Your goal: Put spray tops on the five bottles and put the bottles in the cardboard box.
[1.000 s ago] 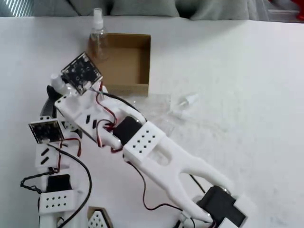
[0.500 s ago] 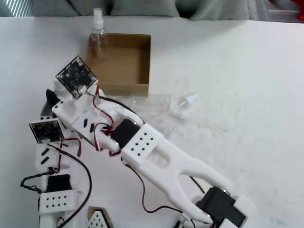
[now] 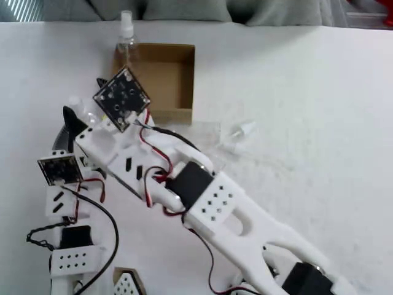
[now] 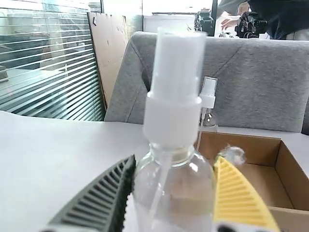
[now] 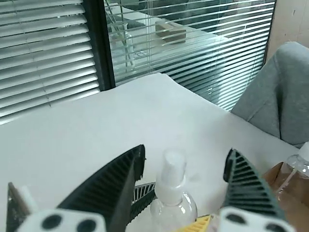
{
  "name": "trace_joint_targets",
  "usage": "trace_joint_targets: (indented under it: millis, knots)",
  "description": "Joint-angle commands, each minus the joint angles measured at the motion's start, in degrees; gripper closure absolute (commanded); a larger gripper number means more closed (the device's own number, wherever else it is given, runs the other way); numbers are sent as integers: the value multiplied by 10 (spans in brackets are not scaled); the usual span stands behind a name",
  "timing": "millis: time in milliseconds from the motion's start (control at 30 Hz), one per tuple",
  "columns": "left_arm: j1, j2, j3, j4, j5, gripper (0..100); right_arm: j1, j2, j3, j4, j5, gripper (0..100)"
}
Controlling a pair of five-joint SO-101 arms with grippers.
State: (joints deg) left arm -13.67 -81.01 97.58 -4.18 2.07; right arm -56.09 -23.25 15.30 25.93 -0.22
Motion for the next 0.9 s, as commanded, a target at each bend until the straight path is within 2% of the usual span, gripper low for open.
trace_joint_targets:
  millis: [0, 200, 667, 800, 867]
  knots:
    - [6, -6, -3, 4, 2, 880, 32, -56, -4, 37, 1, 762]
    - [4, -6, -3, 4, 2, 880, 87, -118, -2, 152, 1, 764]
    - [2, -8, -13, 3, 2, 880, 271, -266, -1, 553, 3, 765]
    - [-7, -6, -44, 4, 2, 880, 348, -315, 49, 604, 4, 765]
    - [-14, -6, -70, 31, 2, 880, 395, -344, 102, 604, 6, 765]
